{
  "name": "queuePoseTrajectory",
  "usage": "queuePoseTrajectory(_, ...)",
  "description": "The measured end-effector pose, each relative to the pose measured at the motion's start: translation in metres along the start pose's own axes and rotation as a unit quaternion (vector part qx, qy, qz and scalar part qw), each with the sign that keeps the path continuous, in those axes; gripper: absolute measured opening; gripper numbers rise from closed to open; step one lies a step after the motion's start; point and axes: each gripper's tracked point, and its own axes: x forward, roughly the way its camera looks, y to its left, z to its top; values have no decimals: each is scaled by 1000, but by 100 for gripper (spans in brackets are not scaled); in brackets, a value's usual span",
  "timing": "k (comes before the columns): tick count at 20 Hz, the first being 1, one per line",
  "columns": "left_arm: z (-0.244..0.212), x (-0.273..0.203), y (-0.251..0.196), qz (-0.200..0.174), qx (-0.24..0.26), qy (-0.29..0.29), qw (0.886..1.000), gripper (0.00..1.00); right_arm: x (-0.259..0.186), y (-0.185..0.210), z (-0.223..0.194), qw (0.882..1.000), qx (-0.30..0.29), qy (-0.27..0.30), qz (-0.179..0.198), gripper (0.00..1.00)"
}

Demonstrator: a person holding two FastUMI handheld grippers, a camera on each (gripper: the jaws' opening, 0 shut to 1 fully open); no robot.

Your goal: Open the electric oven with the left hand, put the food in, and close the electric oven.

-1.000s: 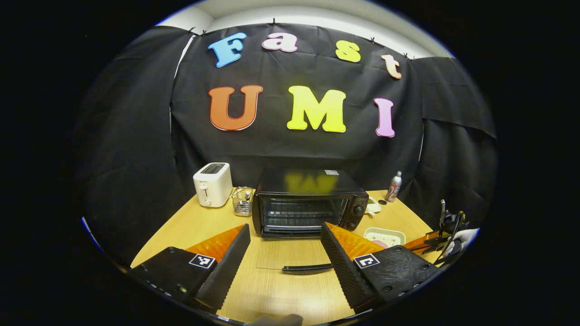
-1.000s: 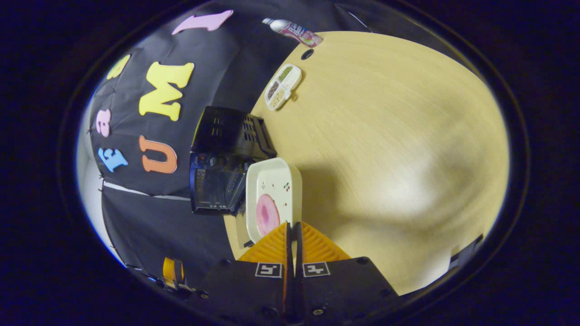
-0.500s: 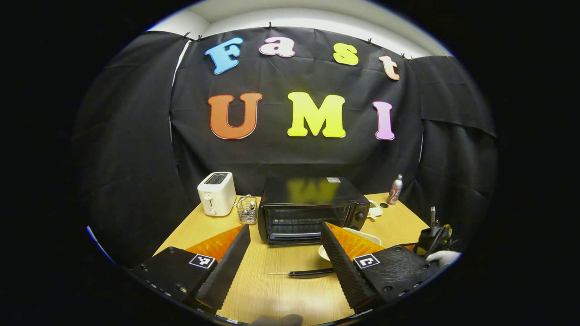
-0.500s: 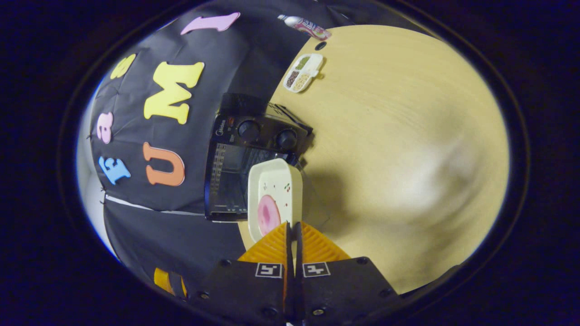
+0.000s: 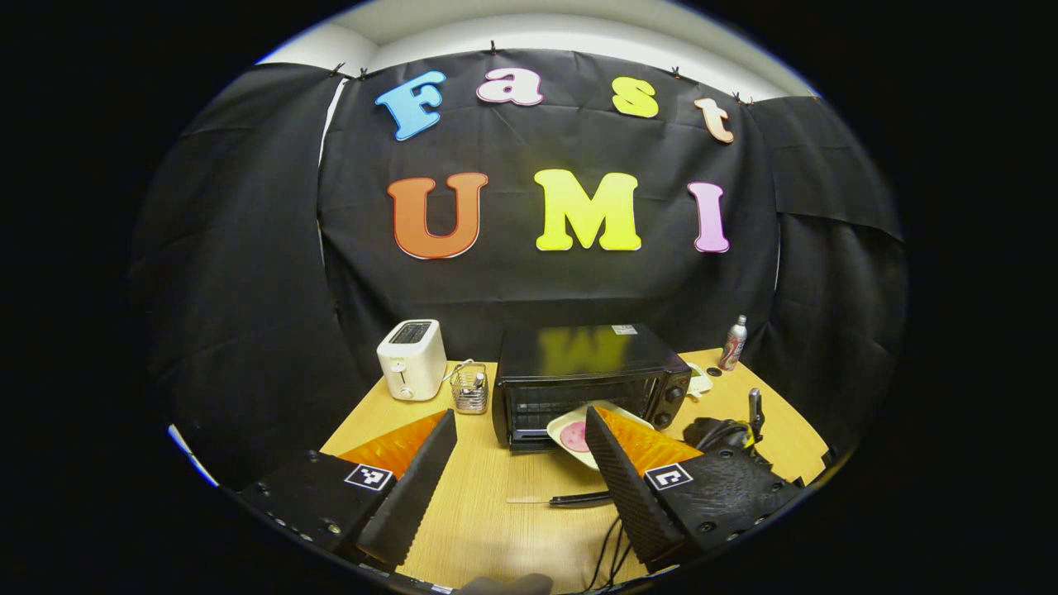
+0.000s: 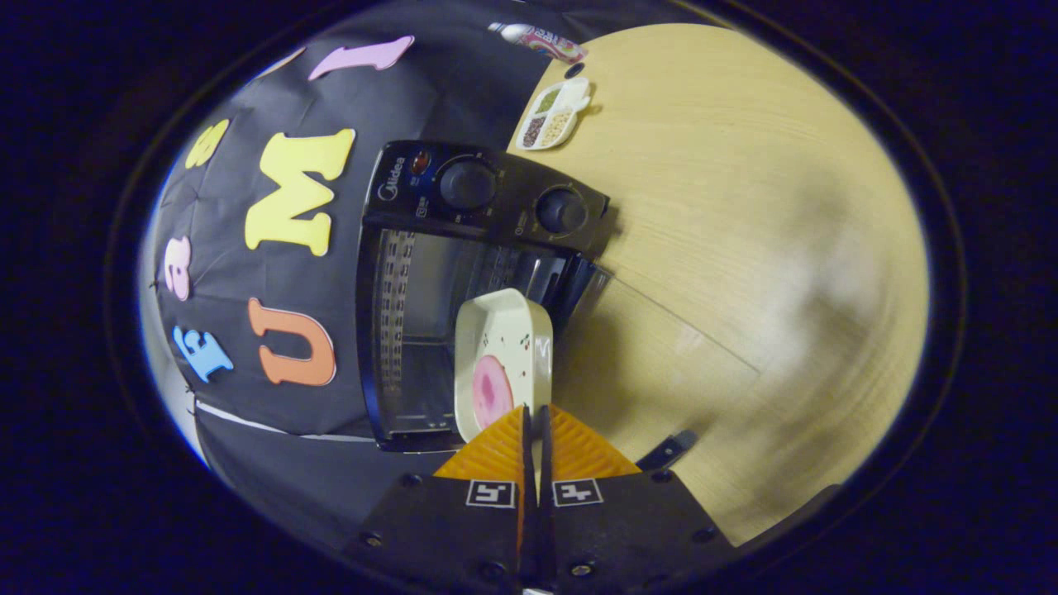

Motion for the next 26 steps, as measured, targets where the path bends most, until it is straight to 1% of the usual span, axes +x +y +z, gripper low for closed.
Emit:
queuePoseTrajectory(1,0,-1,2,4,1,0,1000,95,9,7,-2,1000,0,-2,3,0)
queuePoseTrajectory(2,-1,-1,5,4,0,2,1000,95,16,12,-3,1000,0,-3,4,4)
queuePoseTrajectory(5,0,4,14,9,-3,6,1000,95,41,23,6,1000,2,-16,4,4)
queuePoseTrajectory(6,0,5,16,10,-3,6,1000,95,48,23,11,1000,2,-23,1,4)
queuePoseTrajectory(7,0,6,18,10,-1,5,1000,95,54,24,17,1000,3,-30,-1,0)
queuePoseTrajectory(8,1,8,22,13,1,3,1000,95,59,24,22,999,6,-39,-1,0)
queuePoseTrajectory(9,2,9,25,15,1,3,1000,95,63,27,25,999,7,-42,1,4)
queuePoseTrajectory(10,0,11,27,17,-2,4,1000,95,69,28,27,999,0,-47,5,0)
queuePoseTrajectory(11,-2,12,29,18,-5,6,1000,95,73,27,29,999,-7,-49,2,4)
queuePoseTrajectory(12,-4,14,30,19,-7,10,1000,95,79,28,30,999,-11,-52,1,4)
queuePoseTrajectory(13,-4,15,31,20,-8,11,1000,95,83,26,29,999,-15,-50,-2,0)
queuePoseTrajectory(14,-4,15,33,20,-10,14,1000,95,86,26,32,999,-15,-50,0,4)
queuePoseTrajectory(15,-5,16,33,20,-11,14,1000,95,88,27,34,999,-13,-51,6,4)
queuePoseTrajectory(16,-6,16,35,22,-11,14,1000,95,83,35,34,998,-11,-56,21,6)
queuePoseTrajectory(18,-7,18,35,22,-12,15,1000,95,84,40,35,997,-25,-57,37,1)
queuePoseTrajectory(19,-6,19,35,22,-13,16,1000,95,81,44,36,997,-34,-55,43,11)
queuePoseTrajectory(20,-6,19,35,23,-14,16,1000,95,77,48,36,997,-41,-50,46,12)
queuePoseTrajectory(21,-5,19,34,21,-16,14,1000,95,74,55,39,996,-49,-48,56,22)
queuePoseTrajectory(22,-5,21,32,19,-17,13,1000,95,70,55,34,996,-65,-42,50,41)
queuePoseTrajectory(23,-4,20,31,19,-16,12,1000,95,63,54,35,995,-82,-37,46,47)
queuePoseTrajectory(24,-3,21,29,18,-15,9,1000,95,57,54,36,994,-97,-37,41,61)
queuePoseTrajectory(25,-1,21,29,17,-13,6,1000,95,50,55,39,993,-110,-34,40,64)
queuePoseTrajectory(26,1,21,26,16,-13,1,1000,95,41,56,39,991,-123,-30,34,74)
